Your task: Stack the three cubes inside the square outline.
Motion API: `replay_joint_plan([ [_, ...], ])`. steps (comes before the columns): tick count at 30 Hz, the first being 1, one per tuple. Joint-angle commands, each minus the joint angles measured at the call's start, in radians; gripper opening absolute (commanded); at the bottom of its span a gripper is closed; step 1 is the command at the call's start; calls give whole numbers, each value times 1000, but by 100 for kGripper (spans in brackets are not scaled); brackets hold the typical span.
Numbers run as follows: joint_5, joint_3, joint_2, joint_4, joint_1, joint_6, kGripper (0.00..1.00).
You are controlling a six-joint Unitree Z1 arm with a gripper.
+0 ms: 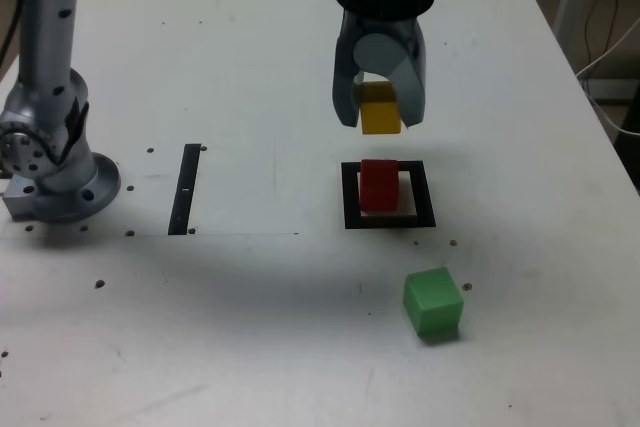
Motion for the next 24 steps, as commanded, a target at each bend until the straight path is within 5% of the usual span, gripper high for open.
replay_joint_plan([
  [1, -10, 0, 7, 6, -13, -13, 28],
  [13, -69, 10, 41, 20, -52, -37, 29],
  [24, -80, 7, 88, 11, -53, -37, 34],
])
